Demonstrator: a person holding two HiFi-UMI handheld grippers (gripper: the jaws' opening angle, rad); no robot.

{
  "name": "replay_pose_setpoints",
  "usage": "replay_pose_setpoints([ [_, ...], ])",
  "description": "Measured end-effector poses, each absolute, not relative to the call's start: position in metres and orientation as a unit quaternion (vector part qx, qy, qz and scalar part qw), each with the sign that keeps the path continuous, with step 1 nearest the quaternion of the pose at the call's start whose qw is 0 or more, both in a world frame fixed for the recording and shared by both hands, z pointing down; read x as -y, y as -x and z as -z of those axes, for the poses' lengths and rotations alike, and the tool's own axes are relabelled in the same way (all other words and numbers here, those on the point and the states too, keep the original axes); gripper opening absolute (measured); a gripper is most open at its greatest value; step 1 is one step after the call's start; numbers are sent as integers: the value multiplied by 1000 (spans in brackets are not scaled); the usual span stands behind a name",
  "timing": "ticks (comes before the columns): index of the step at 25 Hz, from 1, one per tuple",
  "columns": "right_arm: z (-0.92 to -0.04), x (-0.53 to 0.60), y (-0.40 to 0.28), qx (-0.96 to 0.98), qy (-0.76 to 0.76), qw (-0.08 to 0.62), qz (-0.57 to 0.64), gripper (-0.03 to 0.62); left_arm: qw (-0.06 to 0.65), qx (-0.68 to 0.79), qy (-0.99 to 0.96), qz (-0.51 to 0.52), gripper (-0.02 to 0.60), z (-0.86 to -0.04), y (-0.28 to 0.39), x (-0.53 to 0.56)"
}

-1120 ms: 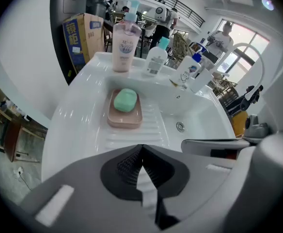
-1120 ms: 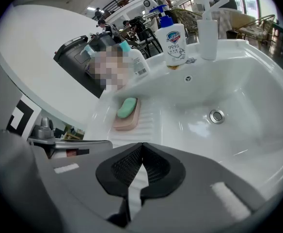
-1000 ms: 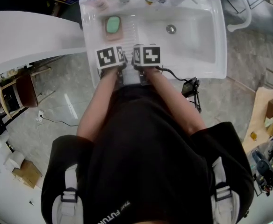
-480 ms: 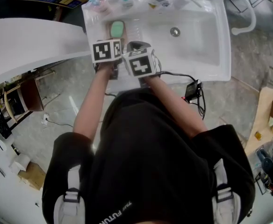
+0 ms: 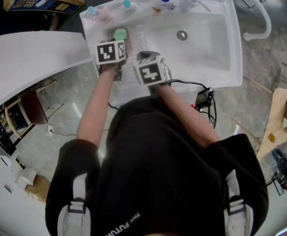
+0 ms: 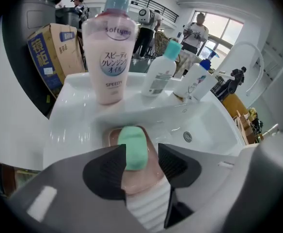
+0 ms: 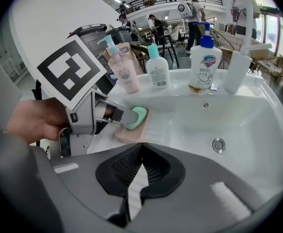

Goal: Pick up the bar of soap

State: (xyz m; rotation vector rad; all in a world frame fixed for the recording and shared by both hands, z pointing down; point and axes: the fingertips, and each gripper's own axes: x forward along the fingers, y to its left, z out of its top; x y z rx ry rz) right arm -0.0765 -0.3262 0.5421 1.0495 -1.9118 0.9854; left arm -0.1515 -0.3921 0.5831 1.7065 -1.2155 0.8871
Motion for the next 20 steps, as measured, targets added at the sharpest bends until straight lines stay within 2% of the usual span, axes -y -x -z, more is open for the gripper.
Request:
replay_pose_setpoints([
  [8,-559,336,72,726,-409,370,-410,14,429,476,-666,-381,199,-606,155,419],
  [20,-569,336,74,712,-407,362,-444,14,413,484,-652,-413,235,-614,154,421],
])
